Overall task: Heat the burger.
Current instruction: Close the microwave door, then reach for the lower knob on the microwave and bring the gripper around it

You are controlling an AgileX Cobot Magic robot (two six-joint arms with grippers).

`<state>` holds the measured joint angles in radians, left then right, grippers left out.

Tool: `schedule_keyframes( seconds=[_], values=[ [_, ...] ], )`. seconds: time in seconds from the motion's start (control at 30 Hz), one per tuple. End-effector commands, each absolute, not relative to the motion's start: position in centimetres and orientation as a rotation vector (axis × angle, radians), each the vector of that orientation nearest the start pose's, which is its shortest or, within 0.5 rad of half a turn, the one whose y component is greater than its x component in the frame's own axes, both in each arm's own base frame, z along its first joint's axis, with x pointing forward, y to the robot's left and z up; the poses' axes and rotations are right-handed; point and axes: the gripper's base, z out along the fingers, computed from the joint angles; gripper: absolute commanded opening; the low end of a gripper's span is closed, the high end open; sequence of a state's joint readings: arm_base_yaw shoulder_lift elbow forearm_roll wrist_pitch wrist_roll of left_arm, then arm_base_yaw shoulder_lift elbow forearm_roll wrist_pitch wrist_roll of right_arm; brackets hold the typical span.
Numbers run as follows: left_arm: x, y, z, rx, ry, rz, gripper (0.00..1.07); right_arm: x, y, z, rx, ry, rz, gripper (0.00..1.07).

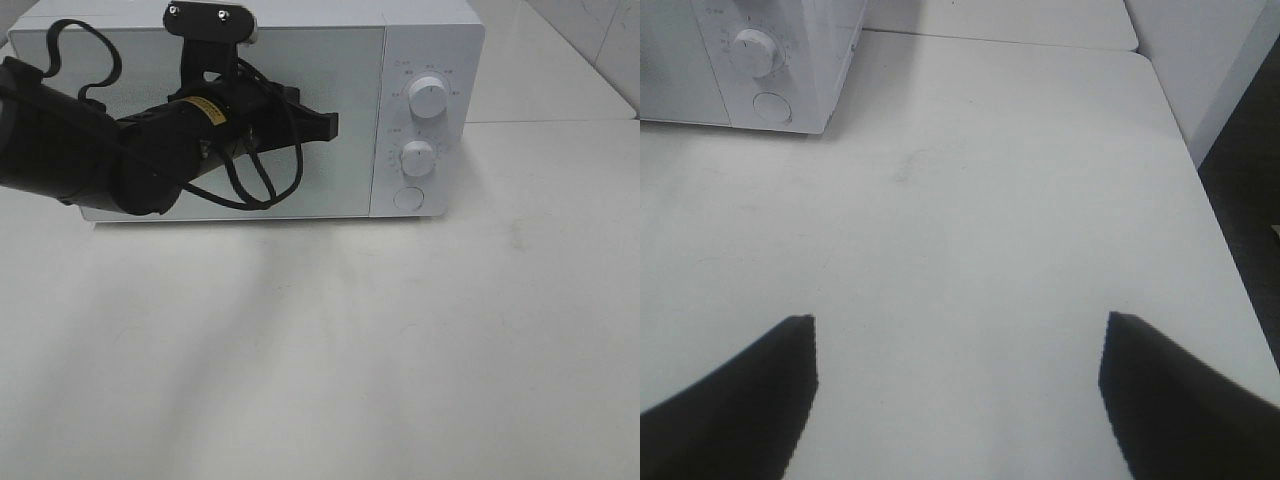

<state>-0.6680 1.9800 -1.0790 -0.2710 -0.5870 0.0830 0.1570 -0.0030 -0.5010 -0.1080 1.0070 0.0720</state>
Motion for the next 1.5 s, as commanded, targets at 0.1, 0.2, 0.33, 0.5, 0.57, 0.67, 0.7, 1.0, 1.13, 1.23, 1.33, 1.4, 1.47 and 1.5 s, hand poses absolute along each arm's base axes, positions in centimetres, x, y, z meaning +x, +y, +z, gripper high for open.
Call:
schedule_keyframes(
  seconds=[0.1, 0.2, 0.33, 0.5, 0.57, 0.67, 0.7, 1.0, 1.13, 1.23, 1.33, 1.4, 1.47, 1.5],
  values=[
    [36.0, -24.2, 19.5, 0.220, 1.712, -0.436, 0.00, -0.7, -1.0, 28.2, -0.076, 1.937, 0.017, 0.76],
    [35.8, -24.5, 19.3, 0.263, 1.721, -0.438, 0.00, -0.7, -1.0, 28.2, -0.076, 1.937, 0.017, 0.76],
    [34.7, -25.5, 19.3, 0.333, 1.806, -0.463, 0.00, -0.7, -1.0, 28.2, -0.075, 1.937, 0.017, 0.76],
    [33.4, -26.4, 19.9, 0.405, 1.864, -0.481, 0.00, -0.7, -1.0, 28.2, -0.075, 1.937, 0.017, 0.76],
    [32.9, -26.7, 19.9, 0.447, 1.891, -0.480, 0.00, -0.7, -1.0, 28.2, -0.074, 1.937, 0.018, 0.76],
    [31.9, -26.9, 20.0, 0.517, 1.996, -0.485, 0.00, -0.7, -1.0, 28.3, -0.072, 1.936, 0.016, 0.76],
    [31.9, -26.9, 20.0, 0.517, 1.996, -0.485, 0.00, -0.7, -1.0, 28.3, -0.072, 1.936, 0.016, 0.76],
    [29.3, -26.0, 21.3, 0.639, 2.238, -0.508, 0.11, -0.7, -1.0, 28.3, -0.071, 1.937, 0.016, 0.76],
    [28.4, -25.5, 21.6, 0.684, 2.321, -0.509, 0.41, -0.7, -1.0, 28.3, -0.071, 1.937, 0.016, 0.76],
    [27.2, -25.0, 21.9, 0.749, 2.433, -0.506, 1.02, -0.7, -1.0, 28.3, -0.071, 1.937, 0.016, 0.76],
    [26.5, -24.6, 22.0, 0.795, 2.488, -0.493, 1.00, -0.7, -1.0, 28.3, -0.072, 1.936, 0.016, 0.76],
    [26.3, -24.4, 22.1, 0.815, 2.506, -0.486, 0.99, -0.7, -1.0, 28.3, -0.072, 1.936, 0.016, 0.76],
    [25.7, -24.1, 22.3, 0.859, 2.550, -0.467, 0.99, -0.7, -1.0, 28.3, -0.072, 1.936, 0.016, 0.76],
    [25.4, -23.9, 22.3, 0.877, 2.571, -0.460, 0.99, -0.7, -1.0, 28.3, -0.072, 1.936, 0.016, 0.76]
  ],
)
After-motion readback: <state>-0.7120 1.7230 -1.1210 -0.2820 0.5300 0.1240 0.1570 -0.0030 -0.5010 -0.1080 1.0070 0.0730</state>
